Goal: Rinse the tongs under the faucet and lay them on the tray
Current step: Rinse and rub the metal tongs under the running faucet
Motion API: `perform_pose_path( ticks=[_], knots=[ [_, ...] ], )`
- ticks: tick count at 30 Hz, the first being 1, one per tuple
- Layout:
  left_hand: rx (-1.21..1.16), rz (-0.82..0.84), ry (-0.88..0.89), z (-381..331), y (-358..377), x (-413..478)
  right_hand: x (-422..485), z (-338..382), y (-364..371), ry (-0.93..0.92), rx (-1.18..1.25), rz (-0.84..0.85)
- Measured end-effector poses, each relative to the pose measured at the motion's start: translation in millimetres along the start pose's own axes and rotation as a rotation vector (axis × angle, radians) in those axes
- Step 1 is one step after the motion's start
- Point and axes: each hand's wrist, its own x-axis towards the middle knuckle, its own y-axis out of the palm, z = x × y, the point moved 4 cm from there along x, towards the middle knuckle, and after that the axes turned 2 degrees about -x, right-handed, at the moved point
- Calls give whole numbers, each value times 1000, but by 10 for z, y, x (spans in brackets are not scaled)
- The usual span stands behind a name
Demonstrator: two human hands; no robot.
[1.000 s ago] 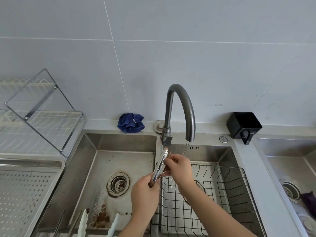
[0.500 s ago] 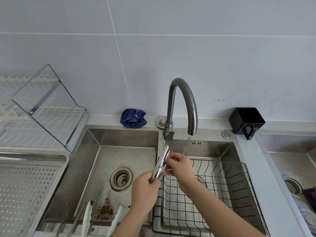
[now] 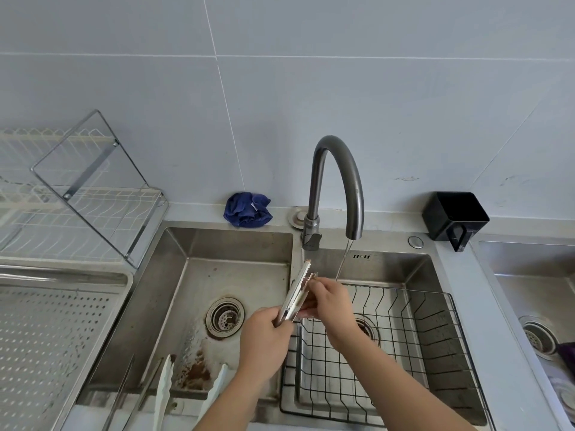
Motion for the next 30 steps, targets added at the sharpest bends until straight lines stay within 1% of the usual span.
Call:
perform_pose_path(
  ticks=[2,5,6,10,15,18,20,23,26,28,30],
  knots=[
    [47,3,3,0,15,12,-14,-19,-35,6,3,17],
    [67,23,2,17,42,19,-79,-65,-29,20,-31,105],
    [63,28,4,18,51,10,-76,-72,-36,29,-35,95],
    [20,26,22,-21,63,-34,-12,-48,-109,23,31,-35],
    [-15,46,11,30,81,-11,-47,-76,-136,8,107,14],
    [-84,89,4,31,150,1,-50,-92,-268,-12,142,-90],
    [-114,89,-2,27,202,11,-42,-115,-331,-3,159,-139],
    [-126,82,1,40,241,48,-21,-104,-368,19,185,-110],
    [-99,103,17,69,248,113,33,-40,-436,42,131,-54],
    [-96,104,20,57,251,142,75,8,-479,44,95,-59],
    [-104,98,26,29,264,167,97,52,-493,25,75,-104]
  ],
)
